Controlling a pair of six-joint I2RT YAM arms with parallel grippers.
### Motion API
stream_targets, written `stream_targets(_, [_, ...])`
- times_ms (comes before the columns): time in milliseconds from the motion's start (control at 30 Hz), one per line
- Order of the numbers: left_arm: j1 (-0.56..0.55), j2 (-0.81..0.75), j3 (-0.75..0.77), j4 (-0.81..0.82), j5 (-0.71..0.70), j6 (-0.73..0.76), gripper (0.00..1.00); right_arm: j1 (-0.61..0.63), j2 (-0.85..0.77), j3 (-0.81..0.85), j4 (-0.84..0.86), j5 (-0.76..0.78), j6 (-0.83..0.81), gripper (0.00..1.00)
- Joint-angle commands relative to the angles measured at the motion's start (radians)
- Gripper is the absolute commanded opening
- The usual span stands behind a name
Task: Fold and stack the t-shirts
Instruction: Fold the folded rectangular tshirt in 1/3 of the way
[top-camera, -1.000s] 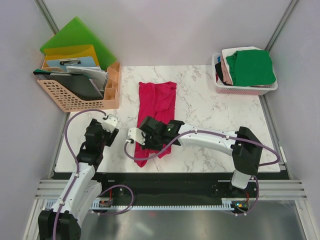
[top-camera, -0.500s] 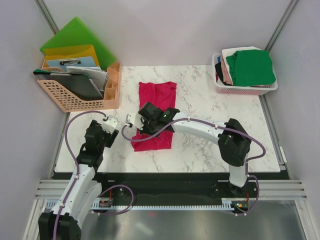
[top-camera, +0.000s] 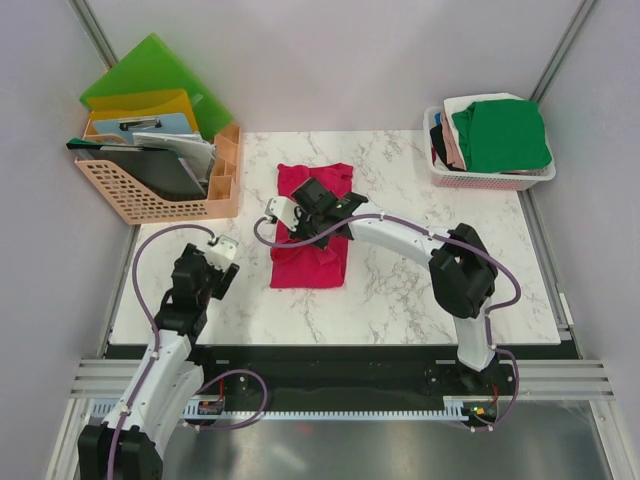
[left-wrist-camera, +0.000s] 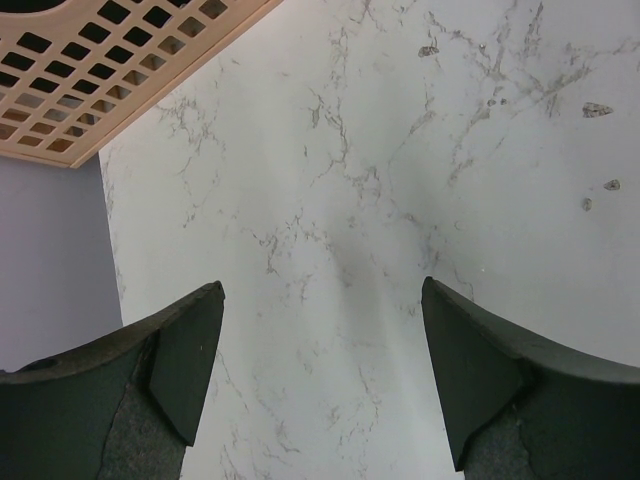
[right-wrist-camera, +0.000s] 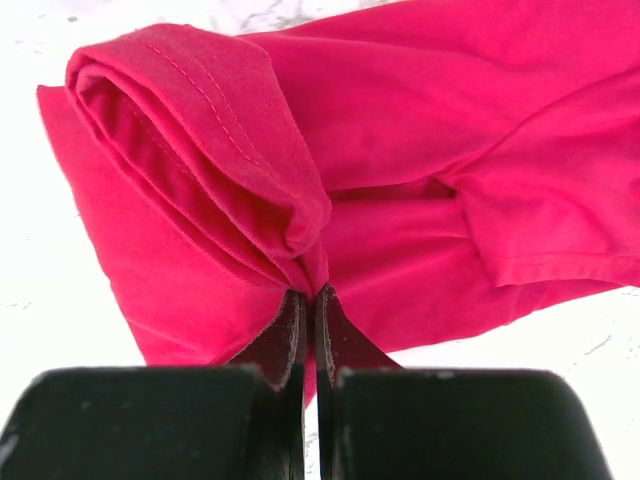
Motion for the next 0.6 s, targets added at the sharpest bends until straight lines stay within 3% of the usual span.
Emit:
stream_targets(0, [0.008, 0.002, 0.001, 0.019, 0.017, 0.006, 0.87, -0.029, 0.041, 0.062, 0.027, -0.009, -0.013, 0.0])
stream_targets(267, [0.008, -0.001, 0.0, 0.016, 0.017, 0.017, 0.87, -0.063, 0.09, 0.07, 0.044, -0.012, -0.015, 0.01])
stream_targets(333, [0.008, -0.003, 0.0, 0.013, 0.02, 0.016, 0.87, -0.066, 0.101, 0.069, 0.045, -0.003, -0.014, 0.19])
stream_targets(400, [0.008, -0.003, 0.001, 0.005, 0.026, 0.014, 0.87, -0.069, 0.09, 0.049, 0.057, 0.001, -0.011, 0.65])
stream_targets(467, [0.008, -0.001, 0.0, 0.002, 0.034, 0.014, 0.87, -0.07, 0.069, 0.02, 0.1, 0.001, -0.002, 0.75])
stream_targets(567, [0.008, 0.003, -0.003, 0.002, 0.048, 0.011, 0.87, -0.069, 0.035, -0.014, 0.122, -0.003, 0.001, 0.79])
